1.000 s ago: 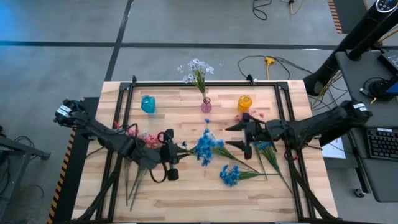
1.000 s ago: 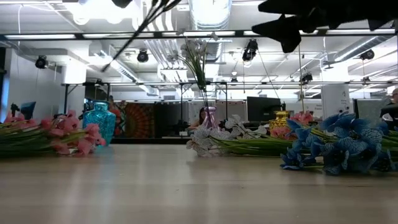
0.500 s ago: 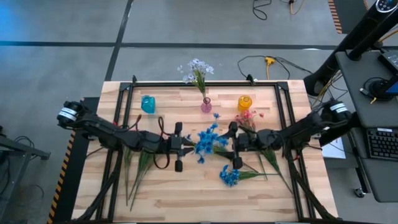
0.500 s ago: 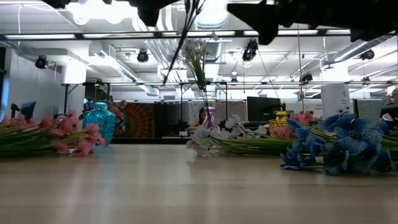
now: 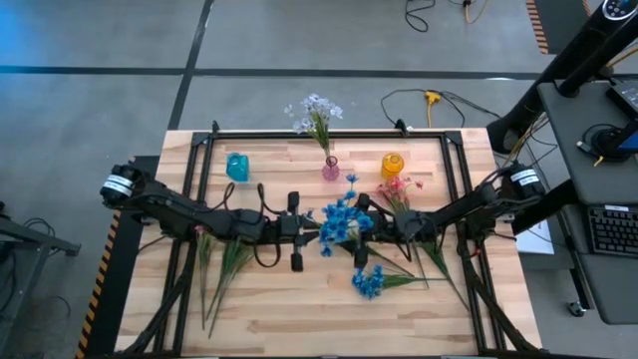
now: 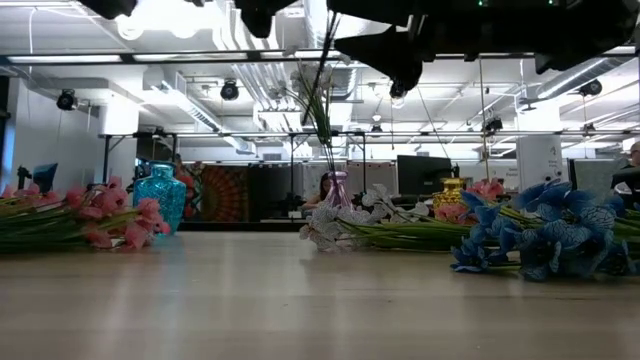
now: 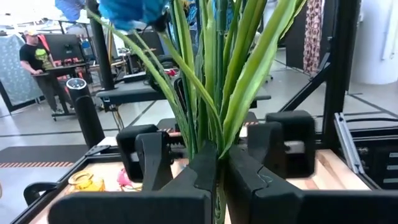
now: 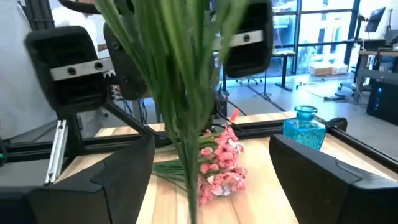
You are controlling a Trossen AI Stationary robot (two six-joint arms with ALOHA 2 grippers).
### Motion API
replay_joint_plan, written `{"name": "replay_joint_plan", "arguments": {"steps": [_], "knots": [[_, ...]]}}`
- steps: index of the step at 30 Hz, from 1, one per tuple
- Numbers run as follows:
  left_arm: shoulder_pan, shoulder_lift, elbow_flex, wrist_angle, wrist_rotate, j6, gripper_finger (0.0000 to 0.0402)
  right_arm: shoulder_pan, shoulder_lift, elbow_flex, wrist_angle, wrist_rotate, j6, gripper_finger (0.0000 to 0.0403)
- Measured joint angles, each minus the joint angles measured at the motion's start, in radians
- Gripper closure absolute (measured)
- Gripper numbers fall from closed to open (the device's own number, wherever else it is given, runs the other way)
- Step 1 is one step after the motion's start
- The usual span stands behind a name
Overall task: Sort flowers into vase by color
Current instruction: Put the left blue flowers into the yellow vase
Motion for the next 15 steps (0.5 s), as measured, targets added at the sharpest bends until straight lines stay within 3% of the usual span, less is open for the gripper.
{"name": "replay_joint_plan", "arguments": {"steps": [5,15], "knots": [[0.004,0.054,0.042,0.001,-0.006,0.007,0.0401,0.001,-0.005,0.009,-0.004,-0.001,-0.010,0.0130],[0.004,0.045,0.047,-0.012,-0.008,-0.022,0.0388,0.001,-0.011,0.007,-0.006,-0.002,-0.007,0.0260]]}}
